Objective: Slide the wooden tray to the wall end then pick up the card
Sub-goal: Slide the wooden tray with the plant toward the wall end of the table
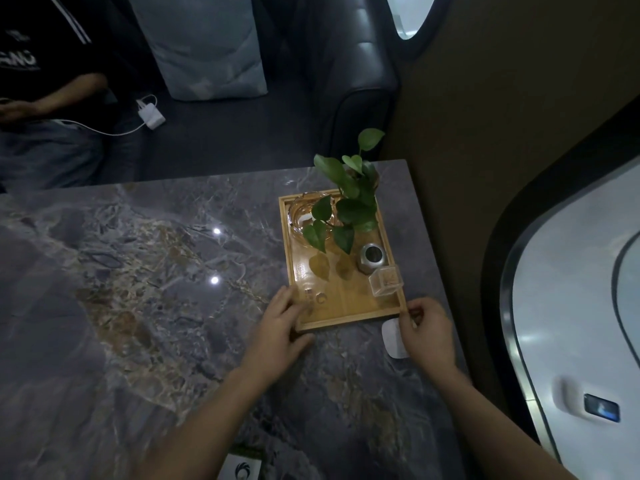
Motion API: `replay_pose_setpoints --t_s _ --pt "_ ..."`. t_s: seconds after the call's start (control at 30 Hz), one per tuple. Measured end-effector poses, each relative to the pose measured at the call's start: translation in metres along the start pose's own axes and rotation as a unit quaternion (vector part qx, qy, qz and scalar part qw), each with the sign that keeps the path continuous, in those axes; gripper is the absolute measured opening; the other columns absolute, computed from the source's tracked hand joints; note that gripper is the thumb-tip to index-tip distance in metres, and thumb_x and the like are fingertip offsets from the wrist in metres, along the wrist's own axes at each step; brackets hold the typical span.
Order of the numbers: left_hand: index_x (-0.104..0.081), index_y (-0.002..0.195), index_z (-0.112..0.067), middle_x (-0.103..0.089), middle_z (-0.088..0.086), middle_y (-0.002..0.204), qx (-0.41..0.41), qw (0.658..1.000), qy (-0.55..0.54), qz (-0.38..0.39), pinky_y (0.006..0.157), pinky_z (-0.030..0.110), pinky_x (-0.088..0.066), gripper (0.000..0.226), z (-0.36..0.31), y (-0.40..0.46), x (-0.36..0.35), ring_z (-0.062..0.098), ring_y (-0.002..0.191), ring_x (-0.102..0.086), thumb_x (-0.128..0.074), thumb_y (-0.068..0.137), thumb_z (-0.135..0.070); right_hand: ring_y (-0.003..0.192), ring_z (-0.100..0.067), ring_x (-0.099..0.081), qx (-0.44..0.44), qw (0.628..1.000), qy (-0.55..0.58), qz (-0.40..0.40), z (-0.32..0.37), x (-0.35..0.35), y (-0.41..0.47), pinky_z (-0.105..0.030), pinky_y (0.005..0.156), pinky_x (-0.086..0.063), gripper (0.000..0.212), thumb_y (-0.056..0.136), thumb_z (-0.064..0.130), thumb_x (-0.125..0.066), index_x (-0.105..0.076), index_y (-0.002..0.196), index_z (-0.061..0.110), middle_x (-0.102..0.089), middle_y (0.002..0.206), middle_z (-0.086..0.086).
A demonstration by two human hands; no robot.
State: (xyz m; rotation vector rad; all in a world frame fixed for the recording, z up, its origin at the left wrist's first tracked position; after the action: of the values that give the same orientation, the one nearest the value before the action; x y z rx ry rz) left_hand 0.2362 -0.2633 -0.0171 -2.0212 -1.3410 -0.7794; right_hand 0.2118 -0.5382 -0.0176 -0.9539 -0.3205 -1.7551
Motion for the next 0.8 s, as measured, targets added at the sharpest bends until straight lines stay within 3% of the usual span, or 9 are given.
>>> replay_pose_setpoints --t_s 0.1,0.17,0.27,0.33,0.43,0.63,0.73,0.8 --pt "-0.045 0.144 -0.023 -0.033 0.0 0.158 0.1 0.992 -0.049 -0.06 0.116 0.035 -0.031 0.077 0.007 -0.005 0.001 0.016 0.142 -0.033 -0.081 0.077 -0.033 0.093 -0.019 -0.056 0.117 0.989 -0.091 0.017 0.008 -0.002 -0.019 -0.037 0.079 -0.05 0.015 0.084 0.015 -0.062 -0.06 0.098 0.016 -0.06 0.1 -0.003" --pt "-0.044 0.144 -0.021 -0.044 0.003 0.151 0.121 0.987 -0.078 -0.07 0.113 0.037 -0.039 0.079 0.008 -0.006 0.001 0.019 0.134 -0.044 -0.081 0.076 -0.037 0.105 -0.023 -0.055 0.194 0.971 -0.134 0.044 0.015 -0.008 -0.028 -0.041 0.091 -0.048 0.027 0.082 0.012 -0.065 -0.061 0.109 0.013 -0.06 0.112 -0.007" --pt "-0.043 0.144 -0.019 -0.056 -0.001 0.13 0.134 0.98 -0.123 -0.075 0.09 0.037 -0.057 0.081 0.007 -0.003 0.003 0.013 0.106 -0.059 -0.083 0.075 -0.036 0.109 -0.026 -0.054 0.259 0.948 -0.169 0.077 0.024 -0.019 -0.034 -0.041 0.096 -0.045 0.035 0.079 0.01 -0.066 -0.062 0.113 0.011 -0.06 0.117 -0.008" --pt "-0.041 0.145 -0.023 -0.059 -0.003 0.125 0.151 0.976 -0.148 -0.054 0.082 0.039 -0.059 0.083 0.006 0.001 0.002 0.013 0.096 -0.062 -0.084 0.074 -0.032 0.109 -0.027 -0.055 0.271 0.942 -0.178 0.089 0.028 -0.025 -0.035 -0.042 0.098 -0.045 0.037 0.077 0.01 -0.066 -0.063 0.114 0.01 -0.062 0.115 -0.009" --pt "-0.046 0.142 -0.028 -0.062 -0.002 0.118 0.132 0.974 -0.177 -0.054 0.082 0.039 -0.059 0.079 0.001 0.005 0.0 0.014 0.096 -0.064 -0.084 0.074 -0.021 0.106 -0.028 -0.057 0.271 0.941 -0.182 0.094 0.031 -0.028 -0.033 -0.042 0.097 -0.047 0.036 0.076 0.01 -0.067 -0.064 0.112 0.009 -0.063 0.112 -0.01" --pt "-0.048 0.142 -0.021 -0.06 -0.003 0.108 0.135 0.976 -0.156 -0.075 0.078 0.015 -0.05 0.081 0.003 0.008 -0.007 0.004 0.093 -0.059 -0.084 0.071 -0.009 0.104 -0.029 -0.058 0.267 0.946 -0.163 0.087 0.03 -0.025 -0.029 -0.043 0.095 -0.048 0.036 0.077 0.006 -0.066 -0.066 0.113 0.008 -0.064 0.111 -0.011" --pt "-0.048 0.142 -0.018 -0.06 -0.002 0.109 0.135 0.978 -0.143 -0.071 0.085 0.029 -0.054 0.08 0.005 0.01 -0.01 0.014 0.096 -0.061 -0.085 0.071 -0.013 0.103 -0.027 -0.058 0.261 0.948 -0.16 0.087 0.03 -0.024 -0.027 -0.042 0.095 -0.048 0.034 0.076 0.006 -0.066 -0.067 0.111 0.009 -0.064 0.109 -0.009" --pt "-0.049 0.141 -0.019 -0.058 -0.005 0.109 0.134 0.979 -0.134 -0.07 0.086 0.03 -0.054 0.079 0.004 0.011 -0.011 0.012 0.096 -0.06 -0.085 0.071 -0.015 0.103 -0.027 -0.058 0.256 0.95 -0.158 0.088 0.029 -0.023 -0.026 -0.042 0.095 -0.047 0.034 0.076 0.007 -0.066 -0.066 0.109 0.009 -0.063 0.108 -0.008"
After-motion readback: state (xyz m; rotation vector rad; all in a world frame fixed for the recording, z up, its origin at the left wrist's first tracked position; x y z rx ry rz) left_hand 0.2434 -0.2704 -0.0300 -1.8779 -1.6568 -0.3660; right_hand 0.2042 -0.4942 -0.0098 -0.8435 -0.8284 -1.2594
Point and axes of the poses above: each hand's wrist, its own y-axis towards the middle knuckle, its own x-axis out of the back of the hand, z = x × y, the point moved 4 cm from there along y, towards the middle knuckle
